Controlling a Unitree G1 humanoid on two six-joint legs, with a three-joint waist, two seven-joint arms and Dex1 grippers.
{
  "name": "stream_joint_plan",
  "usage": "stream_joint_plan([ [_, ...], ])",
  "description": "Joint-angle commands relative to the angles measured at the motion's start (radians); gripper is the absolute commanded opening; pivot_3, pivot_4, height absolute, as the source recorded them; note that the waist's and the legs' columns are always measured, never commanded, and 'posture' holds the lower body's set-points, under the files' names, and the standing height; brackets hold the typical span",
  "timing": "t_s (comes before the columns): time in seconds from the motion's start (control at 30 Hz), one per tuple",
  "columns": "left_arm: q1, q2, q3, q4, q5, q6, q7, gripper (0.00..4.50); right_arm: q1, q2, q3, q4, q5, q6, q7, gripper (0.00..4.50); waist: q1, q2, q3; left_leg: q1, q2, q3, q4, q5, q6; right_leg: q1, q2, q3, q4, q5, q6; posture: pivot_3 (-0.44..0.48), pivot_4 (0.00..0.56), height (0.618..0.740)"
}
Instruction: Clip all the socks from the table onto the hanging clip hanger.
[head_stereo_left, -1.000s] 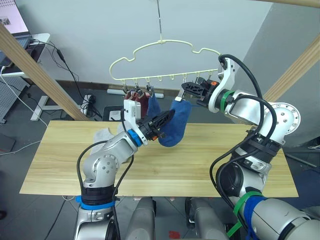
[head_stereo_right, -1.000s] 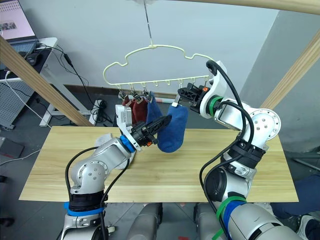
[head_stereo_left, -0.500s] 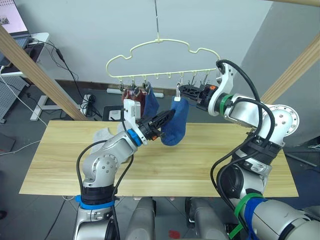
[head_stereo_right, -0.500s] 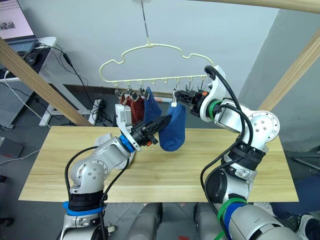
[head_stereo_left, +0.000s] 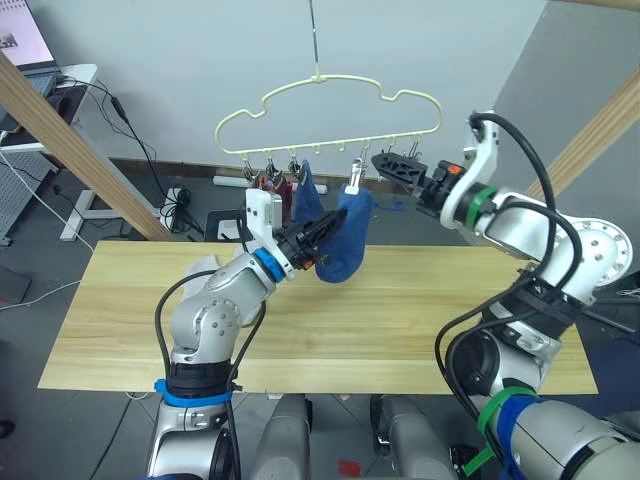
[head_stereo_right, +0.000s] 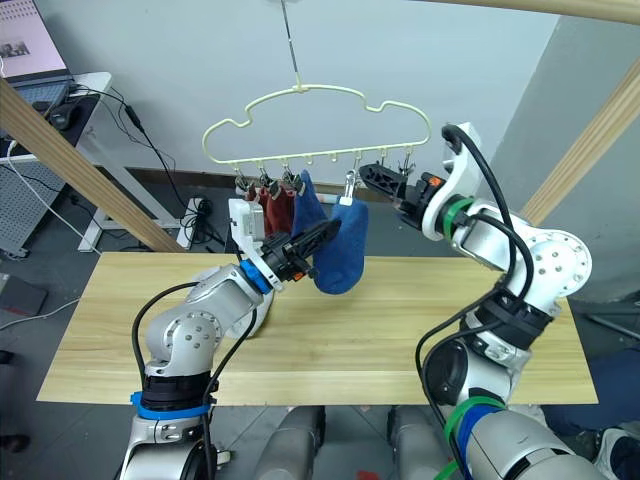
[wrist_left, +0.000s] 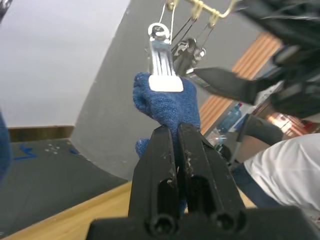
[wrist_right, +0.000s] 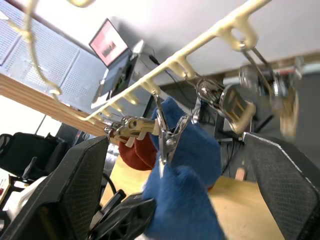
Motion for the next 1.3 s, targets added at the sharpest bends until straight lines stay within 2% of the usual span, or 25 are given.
stream_joint_plan([
  [0.03, 0.03, 0.013, -0.028, 0.008, 0.046, -0.037, -0.025, 1.4, 0.096, -0.052, 0.113, -0.152, 0.027, -0.028, 0.046, 4.5, -0.003, 0.0, 0.0, 0.0, 0.0, 0.0, 0.0, 0.0, 0.0, 0.0, 0.0, 0.0, 0.0, 0.0, 0.0, 0.128, 0.292, 0.74],
  [0.13, 0.086, 0.044, -0.054, 0.015, 0.121, -0.067, -0.012, 2.41, 0.221, -0.149, 0.287, -0.226, -0.041, -0.15, 0.089, 4.5, -0.015, 0.0, 0.0, 0.0, 0.0, 0.001, -0.001, 0.0, 0.0, -0.001, 0.0, 0.002, 0.0, 0.0, 0.0, 0.125, 0.292, 0.74],
  [0.23, 0.177, 0.081, -0.119, -0.01, 0.341, -0.122, 0.159, 3.27, 0.353, -0.213, 0.457, -0.248, -0.191, -0.37, 0.089, 4.5, -0.025, 0.0, 0.0, 0.0, 0.001, 0.002, -0.001, 0.0, 0.0, -0.002, 0.0, 0.002, 0.0, 0.0, 0.0, 0.133, 0.284, 0.74],
  [0.3, 0.232, 0.099, -0.147, -0.051, 0.43, -0.164, 0.208, 3.27, 0.42, -0.289, 0.594, -0.257, -0.327, -0.536, 0.102, 4.5, -0.026, 0.0, 0.0, 0.001, 0.001, 0.003, -0.001, 0.0, 0.0, -0.003, 0.0, 0.003, 0.001, 0.0, 0.001, 0.142, 0.281, 0.74],
  [0.37, 0.275, 0.127, -0.156, -0.094, 0.448, -0.188, 0.176, 3.27, 0.476, -0.308, 0.661, -0.263, -0.407, -0.645, 0.092, 4.5, -0.023, 0.0, 0.0, 0.001, 0.001, 0.003, -0.001, 0.0, -0.001, -0.003, 0.0, 0.004, 0.001, 0.0, 0.001, 0.151, 0.281, 0.74],
  [0.47, 0.293, 0.178, -0.105, -0.167, 0.337, -0.175, 0.038, 3.27, 0.534, -0.315, 0.694, -0.274, -0.471, -0.755, 0.09, 4.5, -0.018, -0.001, 0.0, 0.0, 0.001, 0.003, -0.001, 0.001, -0.001, -0.003, 0.0, 0.003, 0.001, 0.0, 0.001, 0.16, 0.28, 0.74],
  [0.57, 0.274, 0.191, -0.005, -0.266, 0.167, -0.126, -0.025, 3.29, 0.546, -0.27, 0.703, -0.263, -0.526, -0.821, 0.042, 3.94, -0.015, -0.001, 0.0, 0.0, 0.001, 0.002, -0.001, 0.001, -0.002, -0.003, 0.0, 0.002, 0.001, 0.0, 0.002, 0.165, 0.282, 0.74],
  [0.63, 0.275, 0.209, 0.034, -0.337, 0.108, -0.108, -0.04, 3.29, 0.535, -0.249, 0.746, -0.247, -0.578, -0.857, 0.021, 3.34, -0.014, -0.001, 0.0, 0.0, 0.001, 0.002, 0.0, 0.001, -0.002, -0.003, 0.0, 0.003, 0.001, 0.0, 0.003, 0.17, 0.278, 0.74],
  [0.67, 0.284, 0.225, 0.041, -0.374, 0.101, -0.11, -0.049, 3.29, 0.531, -0.227, 0.765, -0.244, -0.593, -0.885, 0.015, 3.34, -0.014, -0.001, 0.0, 0.0, 0.001, 0.002, 0.0, 0.001, -0.002, -0.003, 0.0, 0.003, 0.001, 0.001, 0.003, 0.17, 0.278, 0.74],
  [0.7, 0.291, 0.236, 0.045, -0.398, 0.097, -0.109, -0.051, 3.29, 0.529, -0.211, 0.776, -0.242, -0.603, -0.906, 0.014, 2.74, -0.015, -0.001, 0.0, 0.0, 0.001, 0.003, 0.0, 0.001, -0.002, -0.003, 0.0, 0.003, 0.001, 0.001, 0.003, 0.17, 0.278, 0.74],
  [0.77, 0.303, 0.255, 0.049, -0.427, 0.103, -0.122, -0.051, 3.29, 0.528, -0.178, 0.786, -0.236, -0.624, -0.926, 0.0, 2.18, -0.016, -0.001, 0.0, 0.0, 0.002, 0.003, -0.001, 0.001, -0.002, -0.003, 0.0, 0.003, 0.001, 0.0, 0.002, 0.179, 0.279, 0.74],
  [0.9, 0.301, 0.25, 0.067, -0.453, 0.073, -0.101, -0.01, 3.29, 0.483, -0.133, 0.821, -0.171, -0.727, -0.982, -0.058, 0.7, -0.011, -0.001, 0.0, 0.0, 0.001, 0.002, 0.0, 0.001, -0.002, -0.003, 0.001, 0.003, 0.001, 0.0, 0.002, 0.187, 0.278, 0.74],
  [1.03, 0.28, 0.245, 0.066, -0.497, 0.038, -0.09, 0.015, 3.29, 0.421, -0.067, 0.818, -0.086, -0.772, -1.042, -0.094, 0.7, -0.005, -0.001, 0.0, 0.0, 0.002, 0.002, 0.0, 0.001, -0.003, -0.003, 0.001, 0.003, 0.002, 0.0, 0.002, 0.189, 0.273, 0.74],
  [1.3, 0.28, 0.28, 0.085, -0.528, 0.001, -0.086, 0.025, 3.29, 0.357, -0.015, 0.813, 0.036, -0.827, -1.124, -0.097, 0.7, 0.004, -0.002, 0.0, 0.0, 0.002, 0.001, 0.001, 0.001, -0.003, -0.003, 0.001, 0.002, 0.003, 0.0, 0.002, 0.202, 0.264, 0.74],
])
